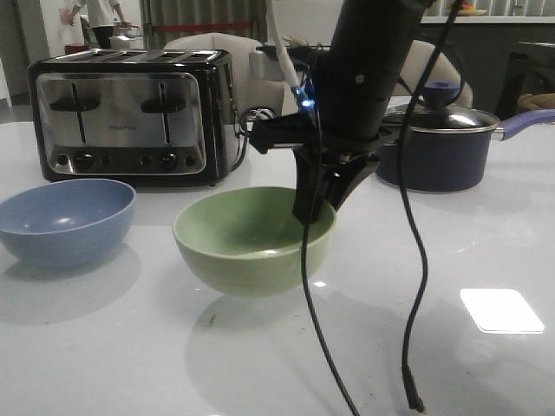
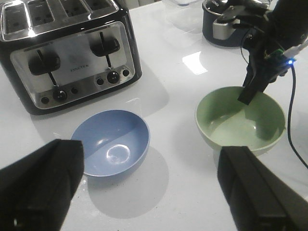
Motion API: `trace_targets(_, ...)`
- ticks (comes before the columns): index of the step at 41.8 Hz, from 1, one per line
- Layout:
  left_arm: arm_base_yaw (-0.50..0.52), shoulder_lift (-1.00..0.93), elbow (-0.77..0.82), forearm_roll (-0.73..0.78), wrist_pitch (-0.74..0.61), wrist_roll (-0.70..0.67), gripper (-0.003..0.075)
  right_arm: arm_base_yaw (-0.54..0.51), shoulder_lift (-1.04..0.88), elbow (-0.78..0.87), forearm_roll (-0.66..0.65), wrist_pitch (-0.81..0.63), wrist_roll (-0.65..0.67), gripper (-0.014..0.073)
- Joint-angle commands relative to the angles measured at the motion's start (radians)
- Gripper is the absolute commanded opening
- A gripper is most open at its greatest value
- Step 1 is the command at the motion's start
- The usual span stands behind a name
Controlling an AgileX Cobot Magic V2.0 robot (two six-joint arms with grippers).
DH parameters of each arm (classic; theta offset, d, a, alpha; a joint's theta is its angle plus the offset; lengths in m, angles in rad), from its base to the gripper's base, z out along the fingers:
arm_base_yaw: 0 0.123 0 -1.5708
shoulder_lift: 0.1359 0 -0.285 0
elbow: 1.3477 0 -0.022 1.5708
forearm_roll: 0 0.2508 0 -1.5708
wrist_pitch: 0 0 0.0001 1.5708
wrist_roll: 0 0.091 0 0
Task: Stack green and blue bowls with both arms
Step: 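Slide the green bowl with the right gripper toward the table center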
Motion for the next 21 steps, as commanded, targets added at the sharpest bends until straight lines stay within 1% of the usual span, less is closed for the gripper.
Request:
trace_targets(1, -0.007, 0.009, -0.029, -0.011, -0.085, 0.000, 0.0616, -0.003, -0.039, -0.035, 0.001, -0.035, -0.011, 0.0050)
trace_targets(4, -0.007, 0.009, -0.029, -0.011, -0.085, 0.000, 0.0616, -0.003, -0.036, -0.035, -0.013, -0.033, -0.011, 0.0085)
trace_targets(11, -0.007, 0.009, -0.029, -0.011, -0.085, 0.000, 0.0616, -0.003, -0.036, -0.035, -0.062, -0.029, -0.011, 0.0224)
trace_targets(19, -0.007, 0.009, -0.029, -0.011, -0.083, 0.000, 0.0616, -0.003, -0.036, -0.048, -0.061, -0.013, -0.010, 0.0407)
trace_targets(21, -0.007, 0.009, -0.029, -0.011, -0.083, 0.000, 0.0616, -0.003, -0.041, -0.059, -0.061, 0.002, -0.010, 0.0434)
